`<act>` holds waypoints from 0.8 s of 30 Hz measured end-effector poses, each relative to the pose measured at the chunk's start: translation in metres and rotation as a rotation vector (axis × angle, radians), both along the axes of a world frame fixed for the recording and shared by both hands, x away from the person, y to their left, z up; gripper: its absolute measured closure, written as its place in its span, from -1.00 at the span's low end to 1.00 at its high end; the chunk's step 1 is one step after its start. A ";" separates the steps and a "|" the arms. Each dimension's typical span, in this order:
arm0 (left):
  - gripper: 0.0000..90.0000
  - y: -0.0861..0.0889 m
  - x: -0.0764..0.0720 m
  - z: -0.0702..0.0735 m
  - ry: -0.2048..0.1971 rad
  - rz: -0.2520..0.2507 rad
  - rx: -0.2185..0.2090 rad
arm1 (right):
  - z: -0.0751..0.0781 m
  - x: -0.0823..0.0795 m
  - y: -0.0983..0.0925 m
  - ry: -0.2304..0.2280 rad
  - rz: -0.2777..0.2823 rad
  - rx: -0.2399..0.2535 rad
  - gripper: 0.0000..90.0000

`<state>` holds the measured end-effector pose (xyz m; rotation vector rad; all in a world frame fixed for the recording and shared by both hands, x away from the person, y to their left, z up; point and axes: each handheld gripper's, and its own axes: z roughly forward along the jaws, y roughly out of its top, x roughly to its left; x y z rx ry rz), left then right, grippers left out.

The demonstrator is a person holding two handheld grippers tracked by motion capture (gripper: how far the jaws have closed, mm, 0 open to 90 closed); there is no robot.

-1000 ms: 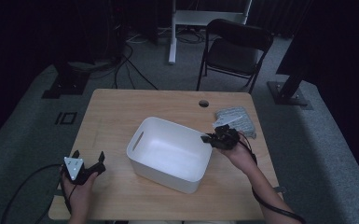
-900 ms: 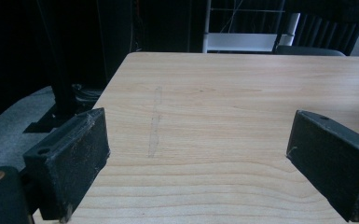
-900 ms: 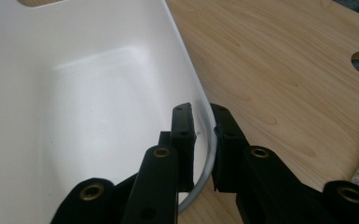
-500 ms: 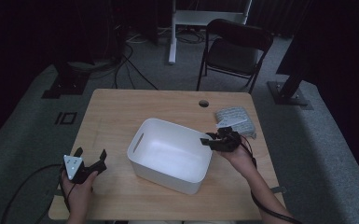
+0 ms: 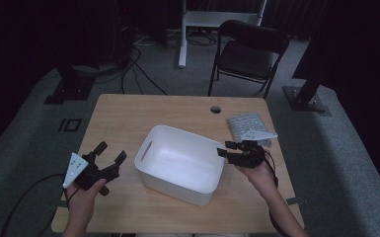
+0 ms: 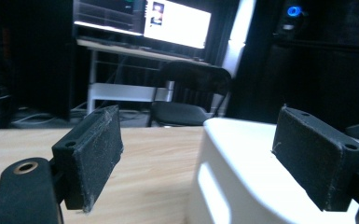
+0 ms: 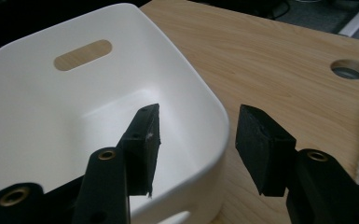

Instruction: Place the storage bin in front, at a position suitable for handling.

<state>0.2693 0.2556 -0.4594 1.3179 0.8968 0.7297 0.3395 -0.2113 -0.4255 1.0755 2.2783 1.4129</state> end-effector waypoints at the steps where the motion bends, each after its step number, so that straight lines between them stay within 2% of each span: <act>1: -0.65 -0.003 0.002 0.003 -0.002 -0.011 0.034 | -0.002 0.000 -0.001 0.004 -0.008 0.005 0.09; 2: -0.55 -0.005 0.003 0.005 0.009 -0.034 0.038 | -0.003 0.000 -0.002 0.009 -0.016 0.014 0.09; 3: -0.41 -0.005 0.003 0.005 0.009 -0.034 0.038 | -0.003 0.000 -0.002 0.009 -0.016 0.014 0.09; 4: -0.40 -0.011 0.008 0.010 0.047 -0.075 0.032 | -0.006 -0.001 -0.003 0.016 -0.025 0.027 0.09; 5: -0.39 -0.011 0.008 0.010 0.047 -0.075 0.032 | -0.006 -0.001 -0.003 0.016 -0.025 0.027 0.09; 6: -0.38 -0.015 0.012 0.012 0.061 -0.081 0.067 | -0.007 -0.003 -0.003 0.014 -0.034 0.031 0.09; 8: -0.32 -0.021 0.021 0.015 0.086 -0.115 0.081 | -0.008 -0.004 -0.002 0.014 -0.036 0.033 0.09; 9: -0.28 -0.022 0.027 0.014 0.110 -0.111 0.110 | -0.008 -0.004 -0.002 0.008 -0.039 0.029 0.09; 12: -0.12 -0.026 0.036 0.012 0.150 -0.139 0.103 | -0.010 -0.004 -0.001 0.004 -0.051 0.026 0.10; 15: -0.04 -0.033 0.043 0.009 0.209 -0.176 0.148 | -0.012 -0.004 0.001 0.012 -0.052 0.022 0.11; 18: 0.04 -0.038 0.049 0.007 0.235 -0.187 0.185 | -0.014 -0.004 0.003 0.017 -0.059 0.020 0.12; 24: 0.33 -0.046 0.057 0.006 0.278 -0.201 0.207 | -0.016 -0.001 0.007 0.021 -0.071 0.011 0.26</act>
